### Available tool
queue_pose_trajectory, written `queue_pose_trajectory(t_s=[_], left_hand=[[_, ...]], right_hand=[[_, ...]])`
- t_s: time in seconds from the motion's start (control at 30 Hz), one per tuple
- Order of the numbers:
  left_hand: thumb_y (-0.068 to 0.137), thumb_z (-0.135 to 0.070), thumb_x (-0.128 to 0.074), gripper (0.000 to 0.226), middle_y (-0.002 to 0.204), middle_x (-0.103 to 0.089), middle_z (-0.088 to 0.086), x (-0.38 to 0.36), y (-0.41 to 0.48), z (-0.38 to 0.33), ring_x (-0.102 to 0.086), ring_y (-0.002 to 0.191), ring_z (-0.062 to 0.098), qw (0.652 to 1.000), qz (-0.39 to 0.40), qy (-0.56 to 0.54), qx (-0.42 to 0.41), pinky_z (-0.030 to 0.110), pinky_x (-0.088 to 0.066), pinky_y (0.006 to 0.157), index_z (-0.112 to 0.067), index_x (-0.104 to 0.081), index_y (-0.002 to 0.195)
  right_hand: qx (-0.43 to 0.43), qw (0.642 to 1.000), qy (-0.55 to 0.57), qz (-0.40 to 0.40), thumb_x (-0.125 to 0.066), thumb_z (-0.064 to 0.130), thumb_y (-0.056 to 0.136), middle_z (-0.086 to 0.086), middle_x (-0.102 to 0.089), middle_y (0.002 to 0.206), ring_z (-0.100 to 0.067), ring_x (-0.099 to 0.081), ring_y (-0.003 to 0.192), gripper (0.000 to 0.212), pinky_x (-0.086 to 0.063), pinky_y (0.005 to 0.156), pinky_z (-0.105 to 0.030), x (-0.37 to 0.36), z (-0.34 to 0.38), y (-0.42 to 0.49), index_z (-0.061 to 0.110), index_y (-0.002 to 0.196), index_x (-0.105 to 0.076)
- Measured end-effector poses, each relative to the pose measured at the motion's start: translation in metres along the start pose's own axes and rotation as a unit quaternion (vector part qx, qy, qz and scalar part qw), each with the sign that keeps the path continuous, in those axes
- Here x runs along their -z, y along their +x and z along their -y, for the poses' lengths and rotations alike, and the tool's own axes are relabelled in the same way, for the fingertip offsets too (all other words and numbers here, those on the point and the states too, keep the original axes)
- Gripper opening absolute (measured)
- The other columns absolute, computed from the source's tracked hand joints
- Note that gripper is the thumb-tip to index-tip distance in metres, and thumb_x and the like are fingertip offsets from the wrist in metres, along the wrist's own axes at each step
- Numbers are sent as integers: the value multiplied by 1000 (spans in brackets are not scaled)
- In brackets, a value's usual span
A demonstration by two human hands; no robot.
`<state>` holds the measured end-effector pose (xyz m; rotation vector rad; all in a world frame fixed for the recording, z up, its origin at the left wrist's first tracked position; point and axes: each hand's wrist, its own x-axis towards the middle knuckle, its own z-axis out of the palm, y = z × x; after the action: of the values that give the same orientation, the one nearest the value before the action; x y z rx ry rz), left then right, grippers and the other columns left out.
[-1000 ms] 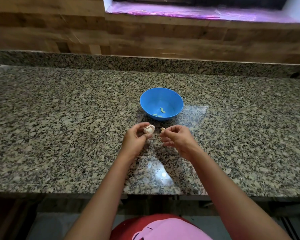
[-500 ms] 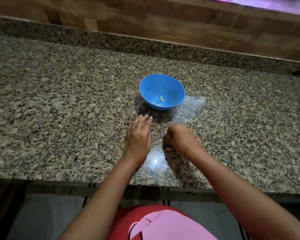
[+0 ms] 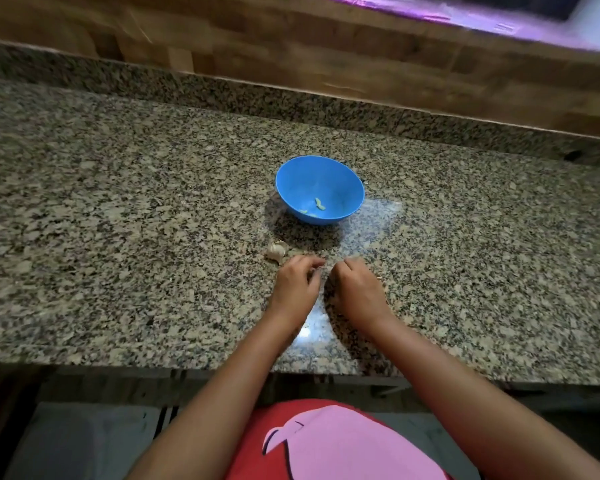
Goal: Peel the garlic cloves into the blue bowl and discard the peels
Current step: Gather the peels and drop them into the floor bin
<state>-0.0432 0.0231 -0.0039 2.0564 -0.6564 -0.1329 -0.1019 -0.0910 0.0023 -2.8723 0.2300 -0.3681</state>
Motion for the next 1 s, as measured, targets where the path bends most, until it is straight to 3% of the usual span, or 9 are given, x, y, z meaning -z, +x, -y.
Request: queue_pose_trajectory(t_s=[0.13,0.2,0.27,0.33,0.4,0.53,0.7,0.93,1.0], left_hand=[[91,-8,-55,26,114,-64,5,4,3,-2,-57,106,16,997,29,-34,64,20,-40,90,-10,-65,114],[91,-10,-56,23,109,-66,2,7,5,-3,-59,100,13,991,44,-71,101,17,-42,84,-12,-67,112],[93,-15,-56,19,103,-68,4,7,9,-2,-62,96,17,979,71,-128,141,24,-47,83,-12,-67,108],[95,-19,-53,16,95,-69,11,7,12,-4,-65,86,24,969,113,-164,149,37,-52,81,-13,-68,98],[97,-18,-50,18,83,-64,14,8,16,-9,-60,69,21,953,140,-211,167,36,-53,71,-13,-65,87],[97,-13,-47,19,73,-56,7,14,22,-20,-54,60,11,936,131,-286,157,24,-55,60,-9,-59,83],[99,-17,-43,21,71,-52,0,17,21,-24,-50,62,9,962,132,-218,100,27,-54,59,-11,-54,84],[101,-30,-38,30,56,-35,-3,29,23,-33,-36,39,4,953,155,-241,103,23,-38,37,-14,-50,79],[101,-30,-38,30,54,-29,-2,30,25,-35,-30,37,4,939,164,-268,142,20,-31,35,-12,-50,81]], right_hand=[[31,998,-26,37,-65,-7,71,-20,-59,75,-32,-58,73,9,-44,55,-35,9,5,8,-3,74,-58],[-33,998,19,57,-56,1,83,-17,-61,86,-29,-56,83,6,-41,65,-35,11,3,10,-2,85,-61],[-174,967,174,69,-57,6,87,-9,-67,83,-22,-62,77,11,-47,67,-30,13,2,9,6,87,-68],[-261,895,359,49,-64,8,87,-9,-71,83,-17,-66,76,10,-55,75,-33,14,4,10,6,92,-72],[-288,841,457,24,-66,6,85,-9,-69,79,-7,-64,65,14,-56,67,-27,19,6,14,0,97,-69],[-278,796,536,55,-69,8,82,-7,-65,70,-1,-47,40,22,-36,39,-15,42,1,15,-6,98,-64],[-257,813,501,148,-64,20,88,1,-57,56,-9,-41,47,20,-32,41,-19,52,-4,15,4,77,-60],[-193,876,437,64,-63,22,89,1,-54,60,-3,-43,49,21,-35,50,-19,58,12,14,8,73,-58],[-158,924,346,31,-63,22,89,4,-52,58,-2,-42,49,21,-34,50,-16,55,15,13,10,73,-58]])
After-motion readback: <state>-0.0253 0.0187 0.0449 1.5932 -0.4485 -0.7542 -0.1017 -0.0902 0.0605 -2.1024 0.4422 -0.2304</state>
